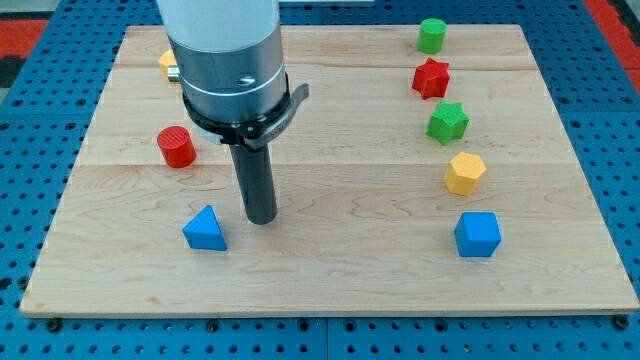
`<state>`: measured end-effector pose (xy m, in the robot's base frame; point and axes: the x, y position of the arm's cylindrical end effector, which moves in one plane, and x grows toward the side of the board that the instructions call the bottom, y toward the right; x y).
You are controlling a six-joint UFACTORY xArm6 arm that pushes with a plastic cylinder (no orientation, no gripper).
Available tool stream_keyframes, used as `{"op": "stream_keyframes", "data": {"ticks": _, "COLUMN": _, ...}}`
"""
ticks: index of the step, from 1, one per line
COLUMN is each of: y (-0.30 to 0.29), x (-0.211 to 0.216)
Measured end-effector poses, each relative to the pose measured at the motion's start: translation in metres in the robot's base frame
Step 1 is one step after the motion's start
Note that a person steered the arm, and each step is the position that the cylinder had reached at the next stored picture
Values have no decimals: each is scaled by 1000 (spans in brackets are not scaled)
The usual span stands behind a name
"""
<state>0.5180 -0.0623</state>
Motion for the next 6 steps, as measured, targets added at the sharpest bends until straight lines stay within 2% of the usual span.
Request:
{"op": "stream_keyframes", "data": {"ticks": 3, "y": -166, "x": 8}}
{"op": "stream_keyframes", "data": {"ticks": 4, "y": -106, "x": 19}}
{"op": "stream_keyframes", "data": {"ticks": 5, "y": 9, "x": 15}}
{"op": "stream_keyframes", "data": {"ticks": 6, "y": -2, "x": 6}}
